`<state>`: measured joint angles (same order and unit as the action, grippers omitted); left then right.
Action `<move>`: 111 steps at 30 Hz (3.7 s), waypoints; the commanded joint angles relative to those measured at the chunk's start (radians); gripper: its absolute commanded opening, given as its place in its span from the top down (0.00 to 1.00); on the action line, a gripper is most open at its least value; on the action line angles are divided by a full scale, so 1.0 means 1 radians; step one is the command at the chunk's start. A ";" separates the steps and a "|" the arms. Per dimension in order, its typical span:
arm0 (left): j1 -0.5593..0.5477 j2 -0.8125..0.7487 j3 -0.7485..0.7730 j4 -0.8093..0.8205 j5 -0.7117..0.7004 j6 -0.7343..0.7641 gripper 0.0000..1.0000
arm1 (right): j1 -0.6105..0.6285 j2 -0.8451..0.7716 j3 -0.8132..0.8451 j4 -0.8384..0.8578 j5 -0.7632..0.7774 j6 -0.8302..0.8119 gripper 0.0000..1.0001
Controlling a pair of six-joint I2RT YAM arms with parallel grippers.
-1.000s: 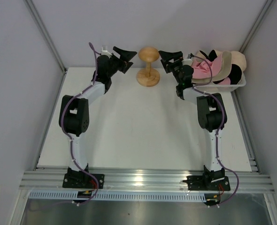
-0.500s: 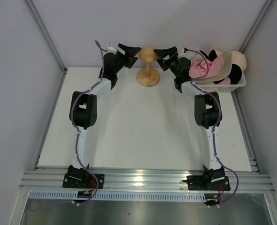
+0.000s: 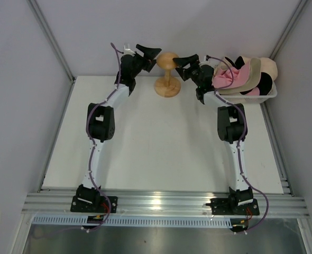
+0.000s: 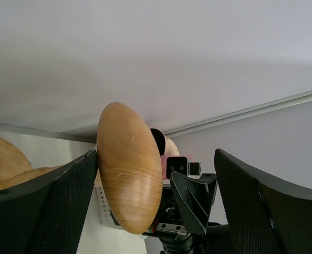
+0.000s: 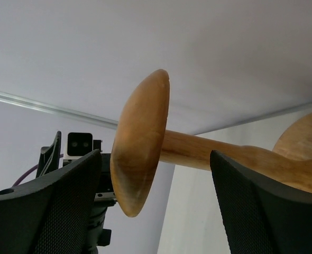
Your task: Stack the hats
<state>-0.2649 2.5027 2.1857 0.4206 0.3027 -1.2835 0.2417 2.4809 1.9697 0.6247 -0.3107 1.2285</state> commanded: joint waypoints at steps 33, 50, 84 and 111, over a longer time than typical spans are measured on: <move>-0.042 -0.128 -0.072 0.040 0.101 0.085 0.88 | 0.036 -0.089 -0.040 0.047 -0.099 0.003 0.80; -0.099 -0.725 -0.955 0.231 0.053 0.131 0.89 | 0.191 -0.485 -0.532 0.063 -0.090 -0.063 0.87; -0.458 -1.573 -1.683 -0.143 -0.218 0.204 0.87 | 0.539 -1.206 -1.215 -0.402 0.191 -0.150 0.83; -0.116 -1.806 -1.217 -1.002 -0.469 0.737 0.01 | 0.021 -1.383 -0.843 -1.165 0.211 -0.529 0.01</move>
<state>-0.4812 0.6609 0.8623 -0.4717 -0.1967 -0.7586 0.3428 1.1389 1.0355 -0.4450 -0.1268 0.8051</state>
